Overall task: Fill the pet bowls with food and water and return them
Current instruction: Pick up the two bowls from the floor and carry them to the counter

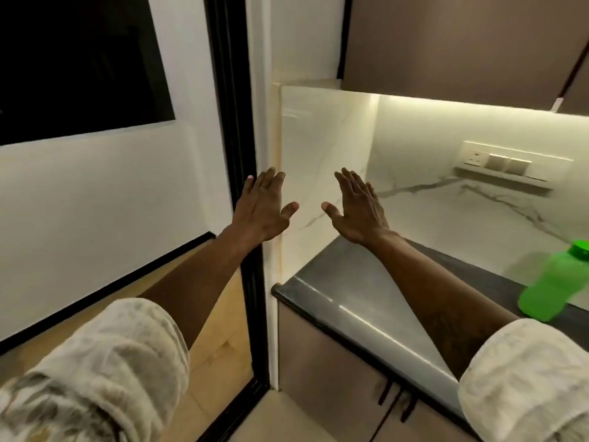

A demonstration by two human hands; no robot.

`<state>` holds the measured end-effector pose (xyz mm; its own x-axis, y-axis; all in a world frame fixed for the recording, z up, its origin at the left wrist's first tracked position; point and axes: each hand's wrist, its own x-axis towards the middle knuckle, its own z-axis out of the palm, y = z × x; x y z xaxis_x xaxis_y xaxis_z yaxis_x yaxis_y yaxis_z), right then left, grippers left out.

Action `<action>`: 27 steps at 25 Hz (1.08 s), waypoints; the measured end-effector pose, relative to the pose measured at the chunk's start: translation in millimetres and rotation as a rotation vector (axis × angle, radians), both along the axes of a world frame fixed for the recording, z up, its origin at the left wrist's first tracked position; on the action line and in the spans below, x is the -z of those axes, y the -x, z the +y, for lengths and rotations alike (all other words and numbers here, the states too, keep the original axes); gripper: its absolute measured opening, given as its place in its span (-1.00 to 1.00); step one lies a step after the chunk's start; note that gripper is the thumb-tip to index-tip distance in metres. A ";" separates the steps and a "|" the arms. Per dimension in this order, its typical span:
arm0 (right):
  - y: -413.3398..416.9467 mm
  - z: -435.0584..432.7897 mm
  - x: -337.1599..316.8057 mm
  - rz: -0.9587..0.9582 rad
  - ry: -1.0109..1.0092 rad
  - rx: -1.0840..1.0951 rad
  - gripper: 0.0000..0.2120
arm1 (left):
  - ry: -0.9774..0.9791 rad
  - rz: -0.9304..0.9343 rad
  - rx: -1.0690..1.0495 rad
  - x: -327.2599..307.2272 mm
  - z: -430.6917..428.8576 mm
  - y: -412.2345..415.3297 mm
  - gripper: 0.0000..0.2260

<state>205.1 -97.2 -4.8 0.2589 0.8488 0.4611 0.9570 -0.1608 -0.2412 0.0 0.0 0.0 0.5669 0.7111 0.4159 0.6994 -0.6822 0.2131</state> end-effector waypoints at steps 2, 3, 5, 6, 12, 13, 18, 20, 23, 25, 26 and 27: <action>35.5 26.5 9.4 -0.006 0.029 -0.072 -0.27 | 0.007 0.003 -0.062 6.2 21.9 40.0 -0.32; 54.5 40.0 15.3 -0.007 0.044 -0.101 -0.27 | 0.010 0.005 -0.093 13.3 35.5 61.8 -0.32; 95.1 67.0 29.2 -0.003 0.070 -0.171 -0.28 | 0.026 0.007 -0.128 25.1 56.0 107.8 -0.32; 114.5 78.8 33.9 -0.001 0.075 -0.197 -0.29 | 0.033 0.012 -0.145 30.5 63.6 127.7 -0.33; 212.4 145.4 63.3 0.009 0.139 -0.335 -0.28 | 0.106 0.024 -0.276 63.4 100.1 233.7 -0.32; 224.8 156.1 68.8 0.007 0.152 -0.360 -0.28 | 0.119 0.018 -0.298 69.1 105.3 248.1 -0.33; 270.5 212.9 103.9 0.033 0.217 -0.469 -0.29 | 0.194 0.033 -0.428 103.6 130.3 302.6 -0.34; 284.7 239.8 119.0 0.053 0.235 -0.532 -0.30 | 0.215 0.059 -0.484 118.3 143.7 321.3 -0.34; 302.5 281.8 138.3 0.053 0.244 -0.617 -0.30 | 0.262 0.081 -0.574 135.2 163.1 348.1 -0.32; 312.8 310.8 147.6 0.059 0.271 -0.667 -0.30 | 0.281 0.098 -0.641 142.5 174.7 362.1 -0.32; 318.4 324.5 151.6 0.059 0.290 -0.692 -0.30 | 0.301 0.099 -0.670 145.3 179.8 368.8 -0.31; 324.9 337.1 157.0 0.051 0.303 -0.720 -0.29 | 0.314 0.089 -0.701 148.6 183.3 375.7 -0.31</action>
<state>-119.7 240.0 -161.8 -0.3883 0.9028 0.1851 0.8398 0.4293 -0.3322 -375.7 183.3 -148.6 -0.0375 0.9933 0.1095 0.9693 0.0095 0.2456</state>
